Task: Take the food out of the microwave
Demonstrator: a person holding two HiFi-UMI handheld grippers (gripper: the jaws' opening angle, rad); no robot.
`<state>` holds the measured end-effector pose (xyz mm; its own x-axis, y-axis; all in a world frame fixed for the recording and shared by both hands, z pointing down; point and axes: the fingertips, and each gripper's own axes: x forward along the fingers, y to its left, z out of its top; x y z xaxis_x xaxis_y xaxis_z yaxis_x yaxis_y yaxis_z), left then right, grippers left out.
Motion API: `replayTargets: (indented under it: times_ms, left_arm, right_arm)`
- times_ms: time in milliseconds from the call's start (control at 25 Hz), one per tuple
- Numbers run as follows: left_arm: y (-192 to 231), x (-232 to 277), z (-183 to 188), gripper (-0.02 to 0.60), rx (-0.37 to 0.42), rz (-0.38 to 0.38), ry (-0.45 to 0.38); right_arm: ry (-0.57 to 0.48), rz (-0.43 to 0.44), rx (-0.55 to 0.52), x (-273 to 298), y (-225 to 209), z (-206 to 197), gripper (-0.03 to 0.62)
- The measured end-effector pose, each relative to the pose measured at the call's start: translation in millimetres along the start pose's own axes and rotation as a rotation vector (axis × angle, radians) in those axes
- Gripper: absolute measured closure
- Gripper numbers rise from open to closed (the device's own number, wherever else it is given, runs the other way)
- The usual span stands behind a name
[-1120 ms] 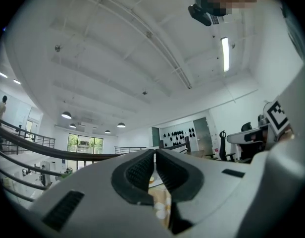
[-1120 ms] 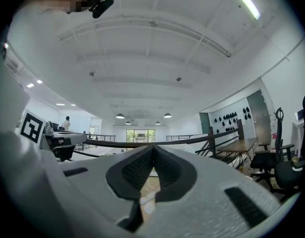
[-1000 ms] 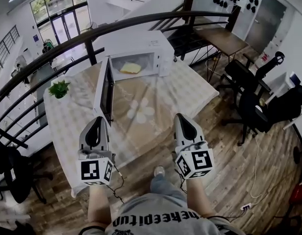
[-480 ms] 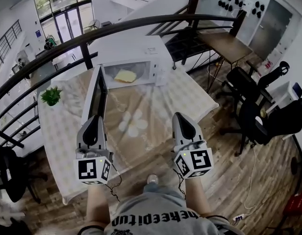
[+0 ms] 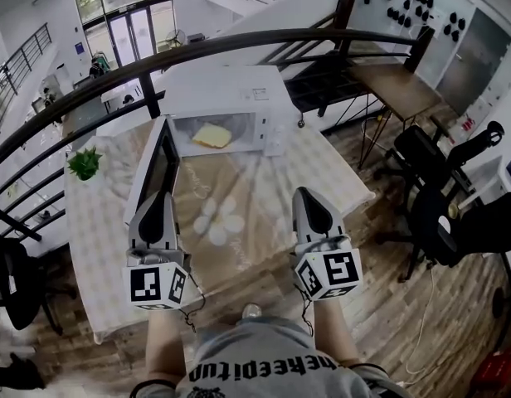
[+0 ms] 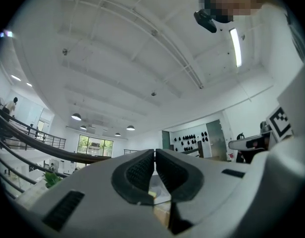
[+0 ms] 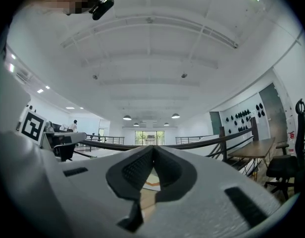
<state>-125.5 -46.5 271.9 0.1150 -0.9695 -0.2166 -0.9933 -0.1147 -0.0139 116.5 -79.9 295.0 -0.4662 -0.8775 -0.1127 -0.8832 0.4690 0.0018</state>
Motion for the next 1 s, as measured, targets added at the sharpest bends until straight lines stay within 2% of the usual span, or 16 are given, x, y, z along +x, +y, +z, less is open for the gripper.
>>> replayTargets:
  times_ms: [160,480,1000]
  left_arm:
    - [-6,8,2,0.568,-0.007,0.02,-0.009]
    - [-11,23,2,0.572,-0.006,0.002,0.003]
    - [6,83,-18,0.572,-0.042,-0.035,0.03]
  right_arm:
    - [-0.005,0.014,0.019,9,-14,-5,0.589]
    - [0.0,0.047,0.054,29,-18,-15,0.589]
    - [0.0,0.05,0.028,86,-31,-18,0.589]
